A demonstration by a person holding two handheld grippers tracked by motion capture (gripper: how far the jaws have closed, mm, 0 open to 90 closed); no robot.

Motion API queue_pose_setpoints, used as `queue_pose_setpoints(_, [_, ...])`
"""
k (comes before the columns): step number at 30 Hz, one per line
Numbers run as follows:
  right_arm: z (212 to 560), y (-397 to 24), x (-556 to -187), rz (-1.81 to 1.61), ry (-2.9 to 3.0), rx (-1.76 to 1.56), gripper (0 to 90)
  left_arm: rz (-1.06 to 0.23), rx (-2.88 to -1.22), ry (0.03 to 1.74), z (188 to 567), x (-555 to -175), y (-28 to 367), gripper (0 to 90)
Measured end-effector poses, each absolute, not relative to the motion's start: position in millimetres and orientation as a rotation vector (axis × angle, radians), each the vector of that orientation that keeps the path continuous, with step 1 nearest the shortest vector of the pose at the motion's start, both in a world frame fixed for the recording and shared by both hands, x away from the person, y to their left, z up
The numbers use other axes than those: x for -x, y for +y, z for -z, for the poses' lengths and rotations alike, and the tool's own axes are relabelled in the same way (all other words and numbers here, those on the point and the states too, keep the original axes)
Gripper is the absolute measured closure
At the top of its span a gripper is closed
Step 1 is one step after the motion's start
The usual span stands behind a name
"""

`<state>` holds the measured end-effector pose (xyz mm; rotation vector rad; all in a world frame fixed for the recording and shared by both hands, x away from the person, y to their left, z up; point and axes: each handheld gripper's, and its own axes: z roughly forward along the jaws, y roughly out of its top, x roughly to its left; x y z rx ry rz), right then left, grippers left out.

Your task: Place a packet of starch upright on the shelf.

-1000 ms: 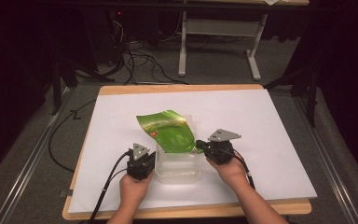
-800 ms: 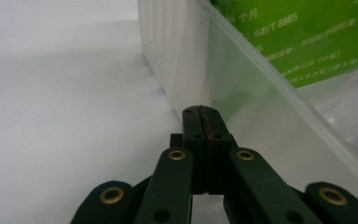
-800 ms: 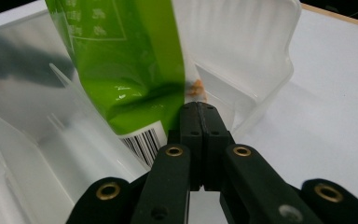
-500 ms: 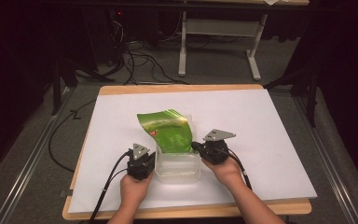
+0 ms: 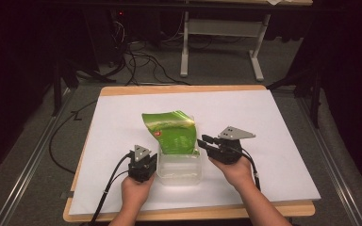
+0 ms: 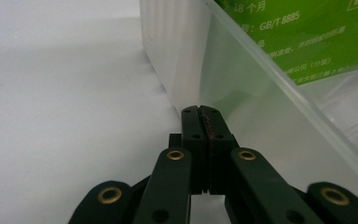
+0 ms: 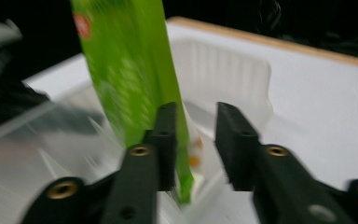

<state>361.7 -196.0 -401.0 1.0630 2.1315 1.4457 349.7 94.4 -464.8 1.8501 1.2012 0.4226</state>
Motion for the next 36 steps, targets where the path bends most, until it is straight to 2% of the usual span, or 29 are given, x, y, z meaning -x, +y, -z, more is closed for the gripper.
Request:
queue_pose_setpoints(3, [391, -187, -367, -1.545, 2.095, -1.04, 45.8, -0.429, -1.854, 1.201, 464, -348, 94, 89.8])
queue_pose_setpoints(6, [392, -180, -373, -1.565, 2.1, -1.041, 48.0, -0.43, -1.854, 1.206, 464, -348, 93, 90.0])
queue_pose_setpoints(7, [395, -175, -377, -1.541, 2.115, -1.036, 51.9, -0.429, -1.851, 1.208, 464, -348, 93, 90.0])
queue_pose_setpoints(8, [398, -172, -380, -1.527, 2.137, -1.025, 61.7, -0.426, -1.846, 1.211, 464, -348, 93, 90.0])
queue_pose_setpoints(11, [404, -172, -379, -1.491, 2.164, -1.001, 81.2, -0.419, -1.848, 1.21, 465, -347, 94, 90.0])
queue_pose_setpoints(13, [409, -177, -379, -1.479, 2.168, -1.033, 84.8, -0.42, -1.852, 1.204, 464, -347, 94, 90.0])
queue_pose_setpoints(16, [416, -182, -378, -1.459, 2.166, -1.049, 85.6, -0.426, -1.858, 1.202, 464, -346, 93, 90.0])
queue_pose_setpoints(31, [419, -183, -374, -1.435, 2.166, -1.041, 84.0, -0.43, -1.873, 1.196, 463, -346, 93, 90.0])
queue_pose_setpoints(34, [417, -183, -376, -1.433, 2.165, -1.057, 75.3, -0.427, -1.872, 1.195, 461, -348, 97, 85.2])
queue_pose_setpoints(36, [415, -184, -375, -1.439, 2.165, -1.058, 63.3, -0.431, -1.856, 1.199, 456, -350, 102, 80.5])
